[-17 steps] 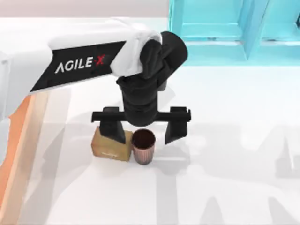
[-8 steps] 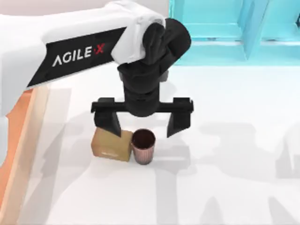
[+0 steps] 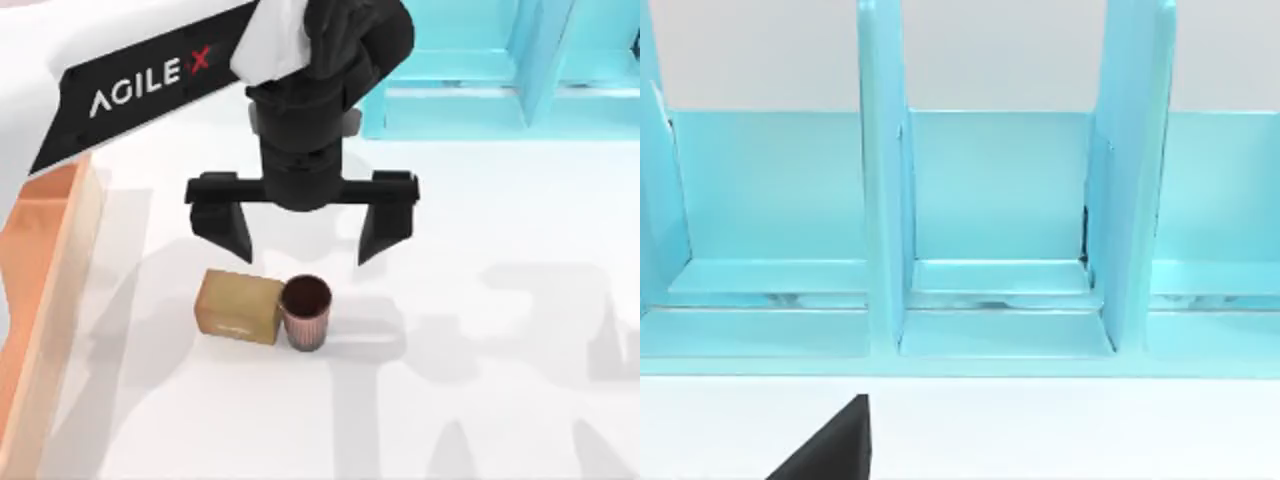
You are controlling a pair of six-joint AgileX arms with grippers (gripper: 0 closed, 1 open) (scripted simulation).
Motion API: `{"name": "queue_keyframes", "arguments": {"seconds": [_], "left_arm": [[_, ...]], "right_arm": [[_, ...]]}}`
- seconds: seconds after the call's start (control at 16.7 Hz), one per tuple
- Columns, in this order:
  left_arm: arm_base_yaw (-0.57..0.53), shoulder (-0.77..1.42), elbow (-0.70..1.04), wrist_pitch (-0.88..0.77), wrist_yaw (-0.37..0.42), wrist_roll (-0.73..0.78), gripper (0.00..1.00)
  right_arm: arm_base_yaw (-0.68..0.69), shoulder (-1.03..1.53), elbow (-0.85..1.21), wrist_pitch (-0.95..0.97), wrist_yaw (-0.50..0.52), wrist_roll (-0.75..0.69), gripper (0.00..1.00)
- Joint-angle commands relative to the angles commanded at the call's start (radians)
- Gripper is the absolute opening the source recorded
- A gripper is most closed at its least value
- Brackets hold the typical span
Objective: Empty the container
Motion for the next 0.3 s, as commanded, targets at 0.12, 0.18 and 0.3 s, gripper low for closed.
{"name": "queue_keyframes", "arguments": {"seconds": [0.12,0.18,0.3], "left_arm": [[0.001,-0.012,0.050,-0.052,-0.003,0.001,1.00],[0.001,-0.018,0.068,-0.070,-0.004,0.002,1.00],[0.001,-0.021,0.081,-0.084,-0.005,0.002,1.00]], "right_arm": [[0.000,0.000,0.000,0.000,0.000,0.000,1.00],[0.000,0.000,0.000,0.000,0.000,0.000,1.00],[0.000,0.000,0.000,0.000,0.000,0.000,1.00]]}}
